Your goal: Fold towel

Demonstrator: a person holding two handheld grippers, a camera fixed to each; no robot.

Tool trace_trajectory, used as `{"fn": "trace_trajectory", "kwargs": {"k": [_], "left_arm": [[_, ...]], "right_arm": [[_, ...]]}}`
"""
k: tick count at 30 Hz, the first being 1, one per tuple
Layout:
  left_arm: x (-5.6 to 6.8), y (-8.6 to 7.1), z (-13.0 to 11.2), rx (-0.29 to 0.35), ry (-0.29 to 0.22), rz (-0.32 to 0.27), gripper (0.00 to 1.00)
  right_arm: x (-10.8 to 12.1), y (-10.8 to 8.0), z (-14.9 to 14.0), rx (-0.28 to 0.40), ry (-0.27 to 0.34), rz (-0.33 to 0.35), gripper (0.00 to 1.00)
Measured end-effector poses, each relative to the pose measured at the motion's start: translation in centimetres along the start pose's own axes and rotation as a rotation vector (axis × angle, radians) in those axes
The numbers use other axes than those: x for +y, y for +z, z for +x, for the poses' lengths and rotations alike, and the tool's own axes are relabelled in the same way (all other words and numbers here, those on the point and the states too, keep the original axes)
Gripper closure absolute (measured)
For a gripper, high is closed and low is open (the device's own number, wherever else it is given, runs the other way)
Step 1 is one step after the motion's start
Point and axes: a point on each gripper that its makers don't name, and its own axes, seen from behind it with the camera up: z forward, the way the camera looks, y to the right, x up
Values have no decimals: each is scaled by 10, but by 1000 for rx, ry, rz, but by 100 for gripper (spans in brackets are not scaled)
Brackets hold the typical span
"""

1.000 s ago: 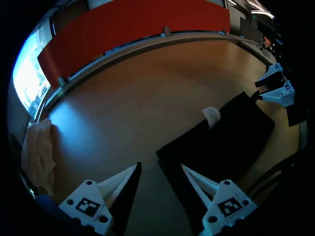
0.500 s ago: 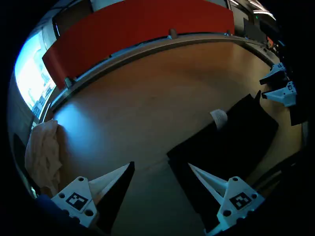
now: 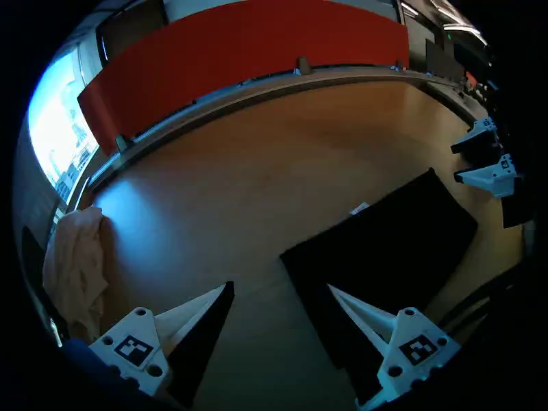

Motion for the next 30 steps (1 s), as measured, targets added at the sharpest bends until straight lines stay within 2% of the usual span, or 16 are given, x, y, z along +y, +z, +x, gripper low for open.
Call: {"fn": "trace_trajectory", "kwargs": {"k": [8,23,30], "left_arm": [[7,-17,-10,3,2,-10,10],[37,-53,-61,-20,-50,-38,10],[45,-63,-74,-23,-80,-42,10]], "right_arm": [[-10,-17,-6,10,13,8,8],[-36,-59,-30,23,21,10,8],[-43,-70,-40,22,29,4,8]]}}
